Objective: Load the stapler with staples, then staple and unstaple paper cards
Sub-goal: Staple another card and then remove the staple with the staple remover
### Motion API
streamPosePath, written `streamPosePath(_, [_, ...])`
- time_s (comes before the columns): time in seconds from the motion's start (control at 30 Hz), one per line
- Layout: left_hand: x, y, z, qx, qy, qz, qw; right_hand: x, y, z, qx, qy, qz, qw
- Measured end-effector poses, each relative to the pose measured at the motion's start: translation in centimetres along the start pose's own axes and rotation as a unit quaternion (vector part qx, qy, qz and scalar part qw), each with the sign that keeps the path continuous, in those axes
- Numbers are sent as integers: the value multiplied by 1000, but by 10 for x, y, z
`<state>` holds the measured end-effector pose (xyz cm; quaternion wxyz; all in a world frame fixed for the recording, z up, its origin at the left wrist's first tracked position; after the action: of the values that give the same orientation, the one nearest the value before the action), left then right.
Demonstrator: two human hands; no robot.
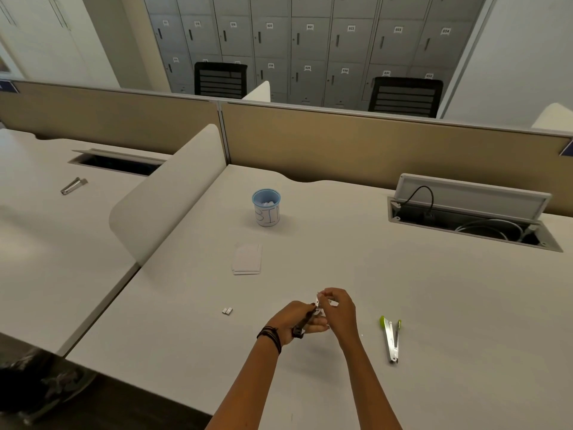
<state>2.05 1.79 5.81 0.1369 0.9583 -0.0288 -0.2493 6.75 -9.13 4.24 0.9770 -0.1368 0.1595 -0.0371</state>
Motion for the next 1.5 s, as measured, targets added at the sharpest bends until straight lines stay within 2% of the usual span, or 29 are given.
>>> streamPosePath(0.2, [-2, 2, 3, -2, -23, 8, 1000, 0, 5, 0, -47, -19, 29, 998])
streamPosePath(0.4, [0, 2, 2, 6, -18, 9, 1000, 3, 4, -1, -50, -10, 23, 998])
streamPosePath(0.8, [10, 6, -1, 110, 44, 35, 992, 6, 0, 0, -19, 15, -6, 1000])
streamPosePath(1.37, [16, 11, 0, 114, 76, 55, 989, 9, -3, -7, 29, 59, -9, 998])
streamPosePath(1.5, [17, 13, -2, 116, 83, 61, 988, 10, -6, -10, 37, 59, -30, 997])
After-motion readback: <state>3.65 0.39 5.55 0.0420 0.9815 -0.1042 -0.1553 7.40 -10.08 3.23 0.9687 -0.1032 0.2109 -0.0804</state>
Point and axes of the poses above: each hand's wrist, its own x-axis towards the middle knuckle, its own y-axis out of the palm, z = x × y, the point moved 6 cm from there along x, towards the middle knuckle, and after that the axes turned 14 degrees about y, right-handed, at the moved point
